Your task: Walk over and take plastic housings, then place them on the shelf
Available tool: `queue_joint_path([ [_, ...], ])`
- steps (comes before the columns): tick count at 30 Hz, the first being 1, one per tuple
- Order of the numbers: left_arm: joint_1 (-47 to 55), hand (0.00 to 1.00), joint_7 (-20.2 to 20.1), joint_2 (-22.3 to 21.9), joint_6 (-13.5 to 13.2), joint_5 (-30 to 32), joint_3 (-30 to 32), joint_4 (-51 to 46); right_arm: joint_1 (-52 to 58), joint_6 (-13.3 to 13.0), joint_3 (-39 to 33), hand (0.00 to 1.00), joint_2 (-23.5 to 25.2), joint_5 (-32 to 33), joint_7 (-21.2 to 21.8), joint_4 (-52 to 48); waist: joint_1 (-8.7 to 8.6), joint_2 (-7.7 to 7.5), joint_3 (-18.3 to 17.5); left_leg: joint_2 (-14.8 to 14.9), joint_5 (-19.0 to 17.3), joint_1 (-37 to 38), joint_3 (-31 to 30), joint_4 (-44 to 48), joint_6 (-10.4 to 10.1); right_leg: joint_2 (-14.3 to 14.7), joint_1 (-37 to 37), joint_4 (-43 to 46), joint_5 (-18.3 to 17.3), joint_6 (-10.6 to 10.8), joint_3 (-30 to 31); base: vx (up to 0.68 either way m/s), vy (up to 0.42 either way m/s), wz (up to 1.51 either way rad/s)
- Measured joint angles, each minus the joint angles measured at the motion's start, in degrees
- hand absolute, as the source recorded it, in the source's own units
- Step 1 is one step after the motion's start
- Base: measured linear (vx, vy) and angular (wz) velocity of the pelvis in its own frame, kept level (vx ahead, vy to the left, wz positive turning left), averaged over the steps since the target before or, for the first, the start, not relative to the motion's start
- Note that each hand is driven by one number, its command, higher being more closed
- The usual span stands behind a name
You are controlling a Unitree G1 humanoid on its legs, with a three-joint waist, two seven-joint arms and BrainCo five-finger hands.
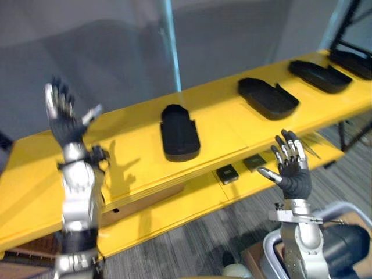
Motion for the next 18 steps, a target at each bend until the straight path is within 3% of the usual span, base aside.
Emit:
queue_joint_path([
  [1, 9.7, 0.0, -6.4, -7.4, -7.8, -0.2, 0.4, -6.2, -2.4, -0.8, -1.7, 0.0, 2.7, -0.7, -6.2, 3.6, 2.54, -2.18, -2.1, 0.2, 0.9, 0.1, -2.2, -1.1, -0.1, 0.0, 1.2, 0.5, -1.2, -0.1, -2.9, -0.01, -0.004, 0.05],
  [7, 9.7, 0.0, -6.5, -7.4, -7.8, -0.2, 0.5, -6.2, -2.5, -0.8, -1.7, 0.0, 2.7, -0.7, -6.2, 3.6, 2.66, -1.95, -1.7, 0.2, 0.9, 0.1, -2.4, -1.0, -0.1, 0.0, 1.4, 0.5, -1.2, 0.0, -3.0, 0.0, 0.0, 0.01],
  [10, 9.0, 0.0, -7.2, -7.4, -7.8, -0.2, 0.5, -6.1, -3.5, -0.8, -1.6, 0.0, 3.1, -0.6, -5.9, 4.1, 2.82, -2.26, 0.1, 0.0, 0.9, 0.1, -3.6, -0.4, -0.1, -0.3, 2.3, 0.5, -1.1, 0.0, -4.2, -0.02, 0.001, 0.15],
  [15, 8.4, 0.0, -7.2, -7.5, -7.0, 0.1, 0.8, -5.9, -10.9, -0.8, 3.3, 0.0, 3.9, -0.5, -2.5, 10.2, 6.08, -3.23, 2.0, -0.1, 0.9, -0.4, -4.1, -0.1, -0.1, -0.5, 2.2, 0.0, -1.6, -0.1, -5.2, -0.04, -0.002, 0.08],
  [18, 8.5, 0.0, -6.5, -8.0, -5.1, 1.7, 0.8, -4.8, -17.3, -0.8, 8.0, 0.0, 4.0, -0.6, -0.8, 14.9, 8.39, -4.01, 2.4, -0.3, 1.3, -1.9, -6.5, 0.0, -0.2, -0.7, 2.2, 0.4, -1.4, 0.0, -7.5, 0.0, -0.009, 0.33],
])
